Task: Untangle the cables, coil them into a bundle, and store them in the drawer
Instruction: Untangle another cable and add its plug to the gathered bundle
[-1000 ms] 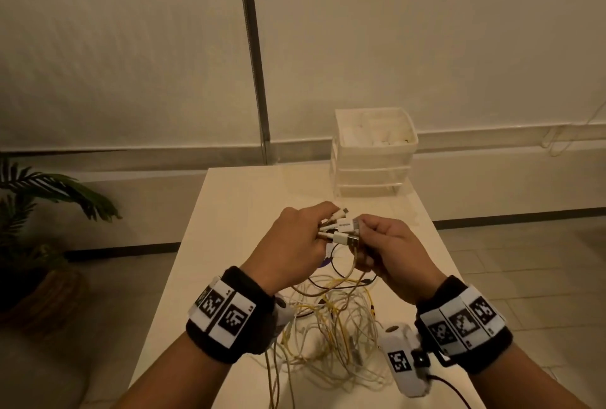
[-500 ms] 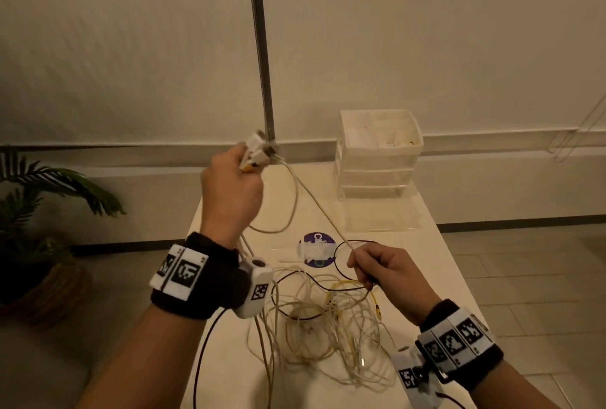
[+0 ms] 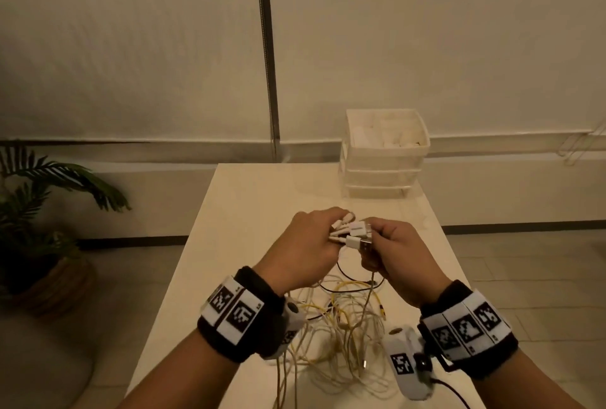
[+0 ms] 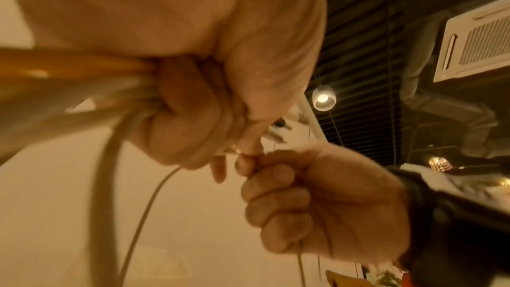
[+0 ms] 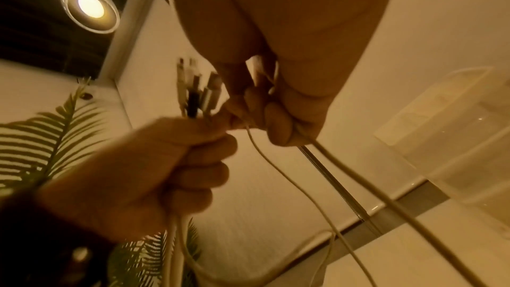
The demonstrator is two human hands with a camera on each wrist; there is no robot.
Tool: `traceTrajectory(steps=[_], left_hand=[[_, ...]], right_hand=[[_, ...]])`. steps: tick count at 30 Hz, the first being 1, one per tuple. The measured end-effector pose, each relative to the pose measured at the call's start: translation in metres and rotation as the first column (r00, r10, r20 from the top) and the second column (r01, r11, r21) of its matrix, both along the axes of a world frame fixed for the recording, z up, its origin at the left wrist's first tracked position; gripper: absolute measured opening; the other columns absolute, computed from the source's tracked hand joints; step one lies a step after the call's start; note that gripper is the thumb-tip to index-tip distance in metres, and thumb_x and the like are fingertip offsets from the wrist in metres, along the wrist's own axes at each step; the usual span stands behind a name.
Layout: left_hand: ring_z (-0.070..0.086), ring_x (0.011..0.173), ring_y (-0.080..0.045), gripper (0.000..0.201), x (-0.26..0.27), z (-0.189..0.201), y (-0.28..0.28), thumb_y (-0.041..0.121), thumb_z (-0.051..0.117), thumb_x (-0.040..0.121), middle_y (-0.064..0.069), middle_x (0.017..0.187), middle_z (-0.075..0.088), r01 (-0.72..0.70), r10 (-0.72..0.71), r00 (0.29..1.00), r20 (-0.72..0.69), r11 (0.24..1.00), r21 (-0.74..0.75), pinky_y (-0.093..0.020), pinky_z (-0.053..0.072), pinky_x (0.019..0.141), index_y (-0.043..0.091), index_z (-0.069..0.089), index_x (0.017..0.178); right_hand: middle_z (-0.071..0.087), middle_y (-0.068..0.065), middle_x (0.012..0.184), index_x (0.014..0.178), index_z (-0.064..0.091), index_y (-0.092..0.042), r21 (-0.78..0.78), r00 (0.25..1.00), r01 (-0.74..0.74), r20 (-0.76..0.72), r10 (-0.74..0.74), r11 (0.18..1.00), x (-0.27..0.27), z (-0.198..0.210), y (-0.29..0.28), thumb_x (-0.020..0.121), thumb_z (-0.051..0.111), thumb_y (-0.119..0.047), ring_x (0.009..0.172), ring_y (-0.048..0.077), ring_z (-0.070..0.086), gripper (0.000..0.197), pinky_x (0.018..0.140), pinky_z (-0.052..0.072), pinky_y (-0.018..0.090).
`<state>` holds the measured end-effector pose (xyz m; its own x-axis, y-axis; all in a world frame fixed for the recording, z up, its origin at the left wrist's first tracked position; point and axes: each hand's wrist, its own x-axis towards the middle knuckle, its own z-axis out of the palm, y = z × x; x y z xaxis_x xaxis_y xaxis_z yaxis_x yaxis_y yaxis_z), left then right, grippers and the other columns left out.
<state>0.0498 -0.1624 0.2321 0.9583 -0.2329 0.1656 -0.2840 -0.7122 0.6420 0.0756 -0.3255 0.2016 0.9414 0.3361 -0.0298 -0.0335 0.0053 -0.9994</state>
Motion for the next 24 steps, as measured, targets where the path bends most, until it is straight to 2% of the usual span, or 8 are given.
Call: traceTrajectory(steps=[2, 7, 10, 13, 17, 19, 21, 24], left_hand=[[0.054, 0.068, -0.023, 0.02, 0.004, -0.006, 0.002, 0.001, 0.051, 0.081, 0.001, 0.071, 0.064, -0.071, 0.072, 0.997, 0.036, 0.997, -0.04, -0.033, 0.034, 0.058, 0.02, 0.057, 0.078], [0.045, 0.054, -0.013, 0.028, 0.012, 0.008, 0.011, -0.006, 0.049, 0.08, 0.004, 0.057, 0.052, -0.255, 0.267, 0.948, 0.171, 0.963, -0.093, -0.021, 0.031, 0.049, 0.017, 0.049, 0.064], [0.054, 0.062, -0.023, 0.022, 0.021, 0.018, 0.026, -0.007, 0.049, 0.084, -0.004, 0.067, 0.064, -0.391, 0.43, 0.876, 0.219, 0.898, -0.2, -0.037, 0.041, 0.057, 0.009, 0.064, 0.077], [0.056, 0.065, -0.023, 0.022, 0.027, 0.026, 0.044, -0.002, 0.052, 0.09, -0.004, 0.073, 0.066, -0.483, 0.563, 0.789, 0.247, 0.816, -0.316, -0.036, 0.043, 0.055, 0.009, 0.071, 0.089], [0.055, 0.069, -0.031, 0.017, 0.03, 0.03, 0.062, 0.003, 0.053, 0.092, -0.01, 0.074, 0.064, -0.551, 0.666, 0.706, 0.241, 0.731, -0.403, -0.037, 0.042, 0.057, 0.007, 0.068, 0.087], [0.056, 0.071, -0.027, 0.017, 0.03, 0.03, 0.066, 0.004, 0.053, 0.094, -0.006, 0.075, 0.064, -0.565, 0.7, 0.674, 0.235, 0.694, -0.446, -0.039, 0.045, 0.06, 0.008, 0.067, 0.086], [0.057, 0.075, -0.02, 0.017, 0.028, 0.03, 0.068, 0.005, 0.054, 0.095, -0.001, 0.079, 0.064, -0.569, 0.731, 0.648, 0.213, 0.651, -0.503, -0.034, 0.045, 0.063, 0.011, 0.067, 0.087], [0.059, 0.078, -0.027, 0.015, 0.028, 0.027, 0.071, 0.006, 0.053, 0.096, -0.01, 0.084, 0.067, -0.552, 0.722, 0.652, 0.229, 0.66, -0.509, -0.038, 0.046, 0.063, 0.006, 0.066, 0.087]], right_hand=[[0.039, 0.009, 0.06, 0.086, 0.07, 0.0, 0.002, 0.999, -0.022, 0.038, 0.022, 1.0, -0.001, 0.007, -0.002, 0.099, 0.046, -0.01, 0.053, 0.016, 0.028, 0.029, 0.053, 0.022, 0.032], [0.055, 0.004, 0.062, 0.089, 0.074, -0.008, -0.067, 0.995, -0.044, 0.087, 0.05, 0.997, 0.0, 0.004, -0.003, 0.099, 0.047, -0.014, 0.057, 0.019, 0.04, 0.029, 0.054, 0.035, 0.026], [0.056, 0.005, 0.063, 0.088, 0.071, -0.004, -0.067, 0.995, -0.053, 0.082, 0.059, 0.996, 0.002, -0.009, -0.007, 0.099, 0.049, -0.013, 0.056, 0.019, 0.042, 0.027, 0.055, 0.037, 0.026], [0.055, 0.003, 0.062, 0.086, 0.069, -0.003, -0.109, 0.994, -0.064, 0.082, 0.073, 0.992, 0.003, -0.025, -0.012, 0.099, 0.049, -0.013, 0.056, 0.018, 0.042, 0.026, 0.055, 0.036, 0.027], [0.056, -0.001, 0.061, 0.084, 0.068, -0.005, -0.214, 0.992, -0.061, 0.096, 0.083, 0.975, 0.005, -0.045, -0.016, 0.098, 0.048, -0.011, 0.056, 0.016, 0.046, 0.025, 0.055, 0.04, 0.027], [0.056, -0.001, 0.061, 0.083, 0.068, -0.007, -0.245, 0.993, -0.056, 0.089, 0.08, 0.968, 0.007, -0.055, -0.019, 0.098, 0.048, -0.009, 0.054, 0.012, 0.047, 0.025, 0.052, 0.04, 0.024], [0.055, -0.002, 0.061, 0.082, 0.068, -0.007, -0.27, 0.992, -0.049, 0.097, 0.077, 0.962, 0.01, -0.061, -0.02, 0.098, 0.048, -0.008, 0.053, 0.008, 0.047, 0.025, 0.052, 0.039, 0.019], [0.055, 0.001, 0.063, 0.084, 0.066, -0.004, -0.287, 0.991, -0.029, 0.118, 0.066, 0.958, 0.012, -0.065, -0.019, 0.098, 0.047, -0.007, 0.053, 0.008, 0.046, 0.024, 0.051, 0.038, 0.014]])
